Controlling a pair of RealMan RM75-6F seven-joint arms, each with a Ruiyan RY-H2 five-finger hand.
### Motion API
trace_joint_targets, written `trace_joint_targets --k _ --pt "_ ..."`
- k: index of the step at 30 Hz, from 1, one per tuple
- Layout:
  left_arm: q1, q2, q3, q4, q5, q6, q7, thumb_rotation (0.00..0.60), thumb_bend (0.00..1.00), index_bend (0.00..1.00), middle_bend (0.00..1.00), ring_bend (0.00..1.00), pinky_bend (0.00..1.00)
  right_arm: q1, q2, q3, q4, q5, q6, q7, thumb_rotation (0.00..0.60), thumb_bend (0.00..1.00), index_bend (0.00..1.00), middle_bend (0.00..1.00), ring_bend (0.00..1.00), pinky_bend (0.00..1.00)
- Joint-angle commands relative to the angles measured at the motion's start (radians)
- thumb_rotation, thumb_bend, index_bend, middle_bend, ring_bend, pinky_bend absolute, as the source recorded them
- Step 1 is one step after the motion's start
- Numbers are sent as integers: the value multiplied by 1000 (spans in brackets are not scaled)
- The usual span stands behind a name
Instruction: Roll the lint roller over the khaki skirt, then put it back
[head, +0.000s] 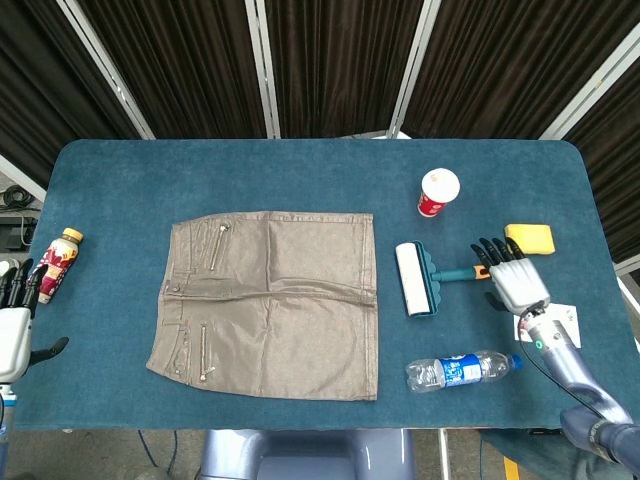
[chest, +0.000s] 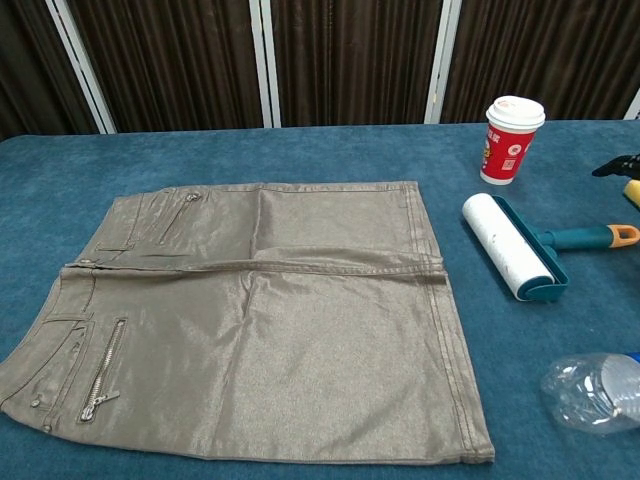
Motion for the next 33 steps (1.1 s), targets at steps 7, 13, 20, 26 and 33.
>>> trace_joint_targets --k 7,13,20,26,33 --pt "-23 -27 -11 20 -38 -29 36 600 0 0 0 0 0 68 -140 -48 209 -46 -37 130 600 302 52 52 0 0" --pt "-29 -34 -14 24 -48 -29 44 600 0 0 0 0 0 90 -192 -70 297 -57 -49 168 600 303 67 66 0 0" --pt "-31 -38 -14 28 -56 -28 48 600 0 0 0 0 0 112 -233 -84 354 -65 -47 207 600 322 88 98 0 0" --pt "-35 -42 -14 33 -63 -28 54 600 0 0 0 0 0 134 -260 -85 387 -60 -56 216 600 378 129 137 7 0" --pt "-39 -45 -15 40 -74 -32 57 600 0 0 0 0 0 149 -276 -87 411 -53 -66 218 600 501 289 336 195 159"
